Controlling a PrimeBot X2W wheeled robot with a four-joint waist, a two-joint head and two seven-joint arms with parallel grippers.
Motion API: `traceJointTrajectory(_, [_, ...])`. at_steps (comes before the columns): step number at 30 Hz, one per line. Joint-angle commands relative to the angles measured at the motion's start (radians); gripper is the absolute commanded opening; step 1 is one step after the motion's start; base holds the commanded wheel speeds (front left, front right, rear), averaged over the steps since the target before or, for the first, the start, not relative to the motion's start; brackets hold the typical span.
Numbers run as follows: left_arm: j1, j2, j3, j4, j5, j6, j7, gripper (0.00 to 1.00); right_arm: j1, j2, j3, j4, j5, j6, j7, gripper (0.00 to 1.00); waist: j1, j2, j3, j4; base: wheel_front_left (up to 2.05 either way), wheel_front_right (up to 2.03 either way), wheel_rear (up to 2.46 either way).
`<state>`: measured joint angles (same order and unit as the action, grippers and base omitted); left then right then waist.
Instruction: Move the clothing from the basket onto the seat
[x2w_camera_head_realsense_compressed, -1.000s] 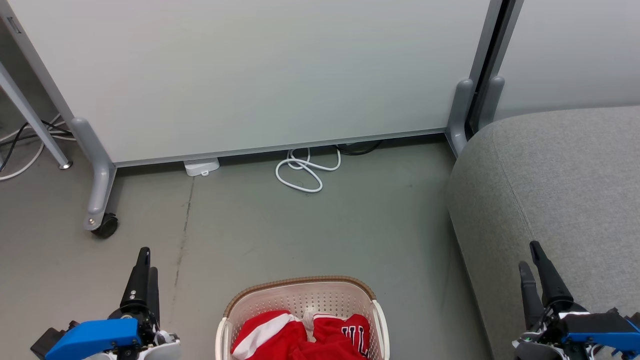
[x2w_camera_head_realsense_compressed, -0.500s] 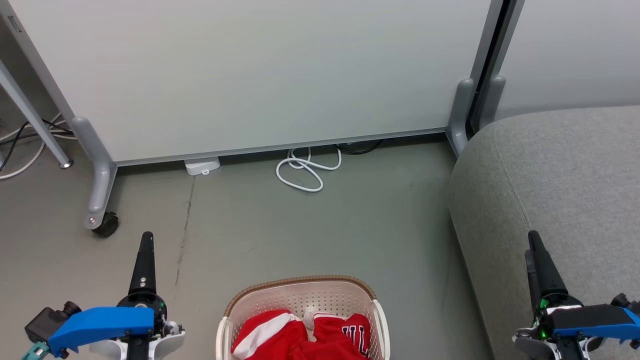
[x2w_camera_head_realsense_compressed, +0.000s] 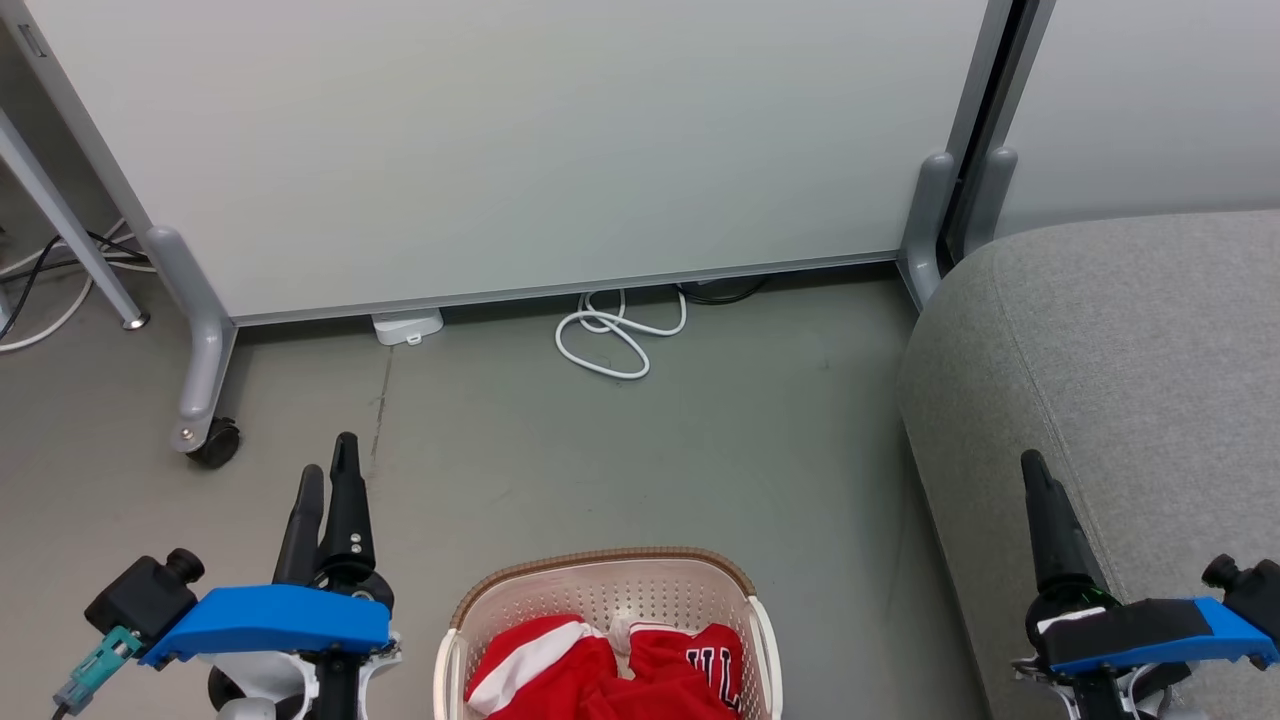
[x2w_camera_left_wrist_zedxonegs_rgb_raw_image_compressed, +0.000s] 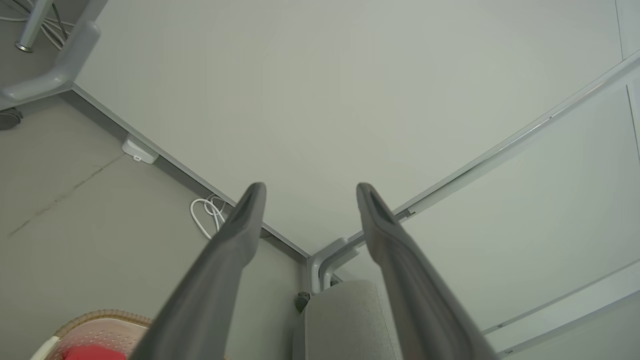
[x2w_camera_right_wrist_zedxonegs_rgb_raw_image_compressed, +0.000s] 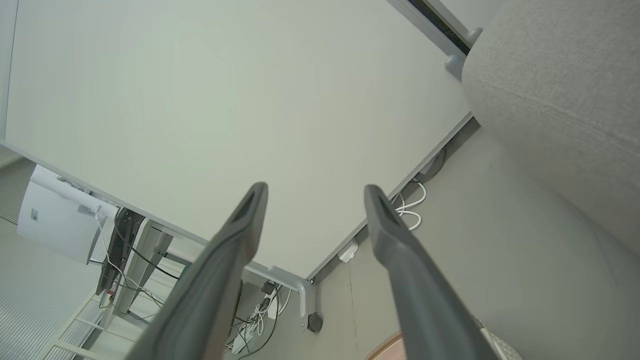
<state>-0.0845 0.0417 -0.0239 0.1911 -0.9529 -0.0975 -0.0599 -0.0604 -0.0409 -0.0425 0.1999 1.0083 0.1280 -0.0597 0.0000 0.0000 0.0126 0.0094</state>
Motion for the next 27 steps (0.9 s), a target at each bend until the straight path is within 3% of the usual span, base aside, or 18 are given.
traceJointTrajectory(1, [-0.028, 0.008, -0.009, -0.019, 0.041, 0.004, -0.011, 1.0, -0.024, -0.006, 0.006, -0.018, -0.043, 0.002, -0.011, 1.0, 0.0, 0.0, 0.001, 0.0, 0.0, 0.0, 0.0])
traceJointTrajectory(11, [-0.037, 0.011, -0.047, -0.001, 0.248, 0.015, -0.043, 1.0, -0.027, -0.007, 0.024, -0.016, -0.217, 0.003, -0.043, 1.0, 0.0, 0.0, 0.006, 0.004, 0.0, 0.0, 0.0])
traceJointTrajectory(27, [-0.053, 0.012, -0.093, 0.033, 0.441, 0.034, -0.086, 1.0, -0.035, -0.009, 0.044, 0.006, -0.408, 0.003, -0.086, 1.0, 0.0, 0.0, 0.012, 0.009, 0.0, 0.0, 0.0])
